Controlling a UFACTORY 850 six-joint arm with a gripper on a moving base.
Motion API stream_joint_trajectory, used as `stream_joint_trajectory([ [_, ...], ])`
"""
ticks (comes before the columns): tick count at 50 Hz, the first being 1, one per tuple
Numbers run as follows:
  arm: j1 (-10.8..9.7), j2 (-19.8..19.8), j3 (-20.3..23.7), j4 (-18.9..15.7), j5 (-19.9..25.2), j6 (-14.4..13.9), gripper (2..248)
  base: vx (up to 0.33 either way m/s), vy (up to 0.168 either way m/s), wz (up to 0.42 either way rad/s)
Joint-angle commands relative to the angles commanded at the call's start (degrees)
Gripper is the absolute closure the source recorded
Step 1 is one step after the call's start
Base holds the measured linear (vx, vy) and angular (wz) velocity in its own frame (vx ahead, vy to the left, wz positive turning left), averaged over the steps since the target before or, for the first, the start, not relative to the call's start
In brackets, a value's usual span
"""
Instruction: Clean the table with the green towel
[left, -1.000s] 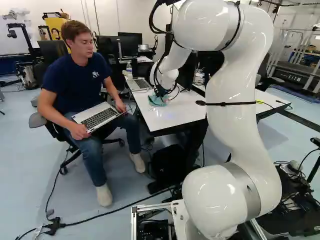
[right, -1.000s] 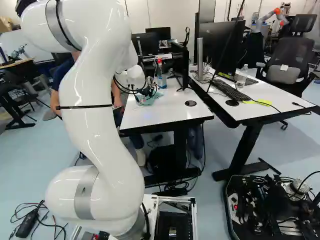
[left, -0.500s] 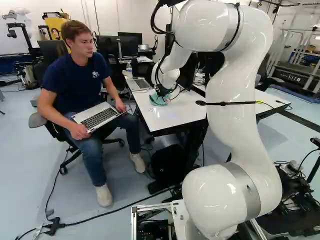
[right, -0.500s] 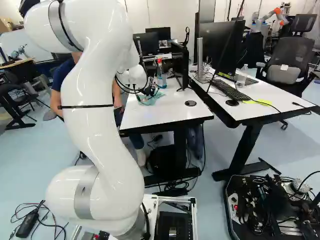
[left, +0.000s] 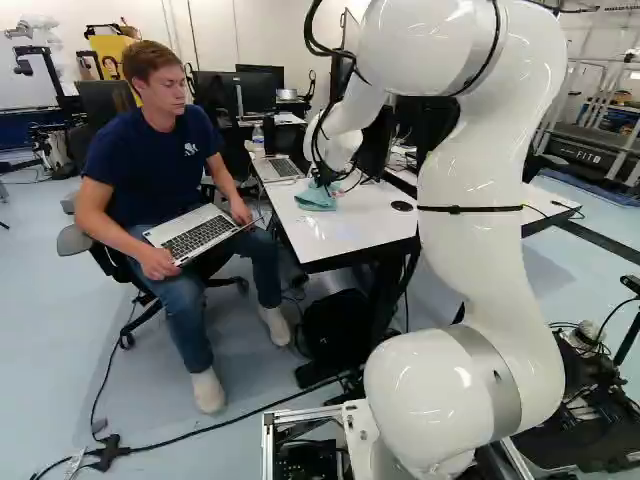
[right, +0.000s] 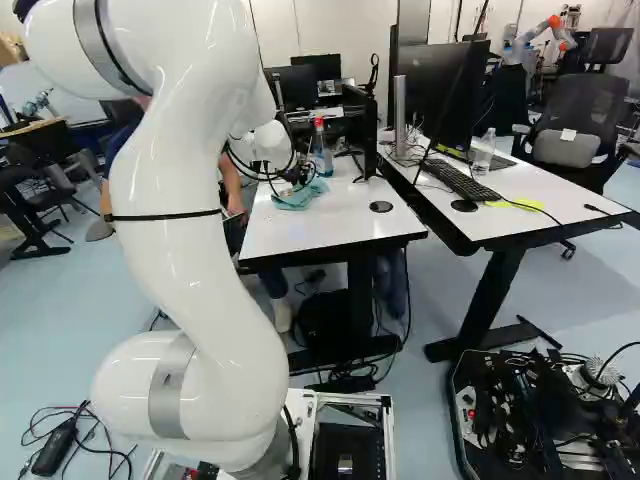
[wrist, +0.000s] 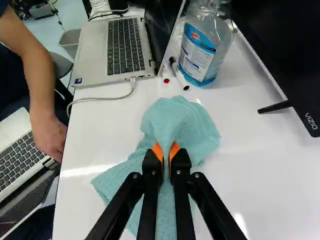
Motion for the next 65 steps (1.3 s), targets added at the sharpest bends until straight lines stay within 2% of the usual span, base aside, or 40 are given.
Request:
stream_joint_trajectory([
  [11,0.05,1.28,1.45,0.0,0.0,0.0,215,0.0,0.0,0.0],
  [42,0.28,7.66,9.31,0.0,0.0,0.0,215,0.0,0.0,0.0],
  [65,-0.64,12.35,14.87,0.0,0.0,0.0,215,0.0,0.0,0.0],
])
